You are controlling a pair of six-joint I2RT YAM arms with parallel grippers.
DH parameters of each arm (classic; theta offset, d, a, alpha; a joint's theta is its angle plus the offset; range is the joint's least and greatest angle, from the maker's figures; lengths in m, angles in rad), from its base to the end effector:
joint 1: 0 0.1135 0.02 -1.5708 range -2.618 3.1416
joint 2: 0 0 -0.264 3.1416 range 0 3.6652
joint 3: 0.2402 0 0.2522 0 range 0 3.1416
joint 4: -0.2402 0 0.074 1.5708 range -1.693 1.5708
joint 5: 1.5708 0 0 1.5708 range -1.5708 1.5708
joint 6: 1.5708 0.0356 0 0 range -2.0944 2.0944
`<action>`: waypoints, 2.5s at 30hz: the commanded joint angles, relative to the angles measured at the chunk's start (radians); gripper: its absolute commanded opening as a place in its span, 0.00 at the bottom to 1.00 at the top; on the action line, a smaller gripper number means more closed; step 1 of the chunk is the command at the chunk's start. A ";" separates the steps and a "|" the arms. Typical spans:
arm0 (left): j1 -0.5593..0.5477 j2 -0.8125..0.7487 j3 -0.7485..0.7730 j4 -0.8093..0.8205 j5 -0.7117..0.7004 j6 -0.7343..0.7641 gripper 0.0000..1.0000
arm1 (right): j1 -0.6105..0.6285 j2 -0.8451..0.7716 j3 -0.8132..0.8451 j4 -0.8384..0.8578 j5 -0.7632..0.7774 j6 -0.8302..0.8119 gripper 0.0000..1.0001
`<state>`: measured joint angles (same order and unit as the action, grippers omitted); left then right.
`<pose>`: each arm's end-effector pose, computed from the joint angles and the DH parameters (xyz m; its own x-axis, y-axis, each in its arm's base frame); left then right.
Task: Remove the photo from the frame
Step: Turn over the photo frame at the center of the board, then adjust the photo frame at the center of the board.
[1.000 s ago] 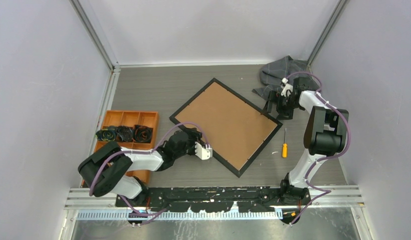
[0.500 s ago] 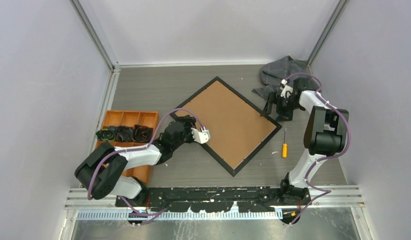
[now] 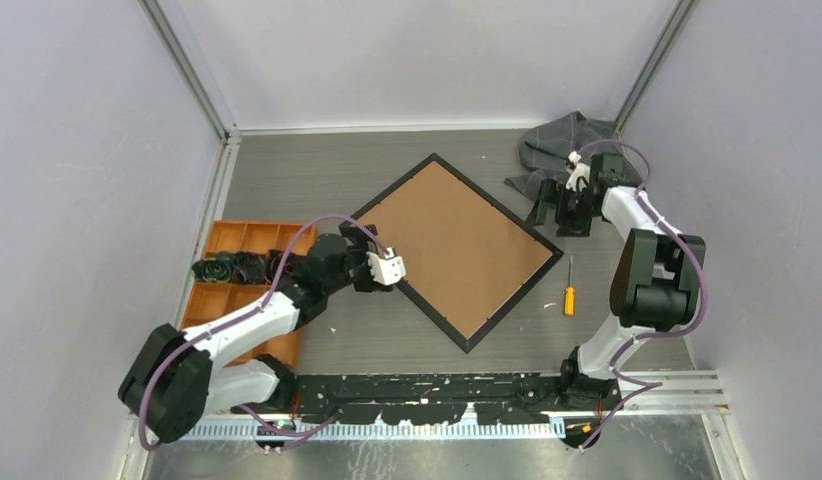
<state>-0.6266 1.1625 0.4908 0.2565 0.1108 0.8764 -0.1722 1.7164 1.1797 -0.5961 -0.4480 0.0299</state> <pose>0.1956 -0.1465 0.2062 0.3017 0.7244 -0.6198 0.6765 0.2954 0.6746 0.3420 -0.0438 0.2049 -0.8926 0.1826 -0.4122 0.0001 0.9144 0.4048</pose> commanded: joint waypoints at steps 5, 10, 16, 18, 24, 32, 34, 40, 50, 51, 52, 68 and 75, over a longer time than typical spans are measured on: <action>0.005 0.022 0.005 -0.136 0.037 0.096 1.00 | -0.011 0.027 0.035 0.005 0.074 0.028 1.00; 0.004 0.135 0.029 -0.043 -0.073 0.103 1.00 | -0.012 0.084 0.060 -0.036 0.065 0.010 1.00; -0.003 0.223 0.046 0.043 -0.147 0.095 1.00 | -0.011 0.096 0.069 -0.065 -0.004 -0.019 1.00; -0.007 0.256 0.050 0.103 -0.196 0.078 1.00 | -0.010 0.107 0.079 -0.092 -0.039 -0.045 1.00; -0.007 0.348 0.104 0.168 -0.290 0.027 1.00 | -0.004 0.120 0.087 -0.146 -0.129 -0.111 1.00; -0.007 0.416 0.135 0.272 -0.400 -0.002 1.00 | 0.059 0.119 0.092 -0.201 -0.163 -0.179 1.00; -0.007 0.417 0.147 0.262 -0.409 -0.009 1.00 | 0.084 0.122 0.101 -0.227 -0.172 -0.199 1.00; -0.001 0.422 0.171 0.262 -0.433 -0.036 1.00 | 0.143 0.110 0.103 -0.271 -0.209 -0.256 1.00; 0.013 0.417 0.188 0.239 -0.425 -0.074 1.00 | 0.257 0.055 0.079 -0.352 -0.223 -0.381 1.00; 0.016 0.418 0.189 0.236 -0.424 -0.078 1.00 | 0.277 0.047 0.071 -0.351 -0.213 -0.388 1.00; 0.017 0.420 0.189 0.236 -0.422 -0.081 1.00 | 0.288 0.042 0.063 -0.347 -0.207 -0.390 1.00; 0.031 0.438 0.181 0.219 -0.395 -0.132 1.00 | 0.465 -0.012 0.014 -0.369 -0.175 -0.475 1.00; 0.063 0.379 0.180 0.205 -0.382 -0.159 1.00 | 0.431 -0.083 0.046 -0.374 -0.085 -0.461 1.00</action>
<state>-0.5858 1.5967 0.6582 0.4446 -0.3084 0.7609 0.2901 1.7226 1.1912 -0.9661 -0.5591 -0.4206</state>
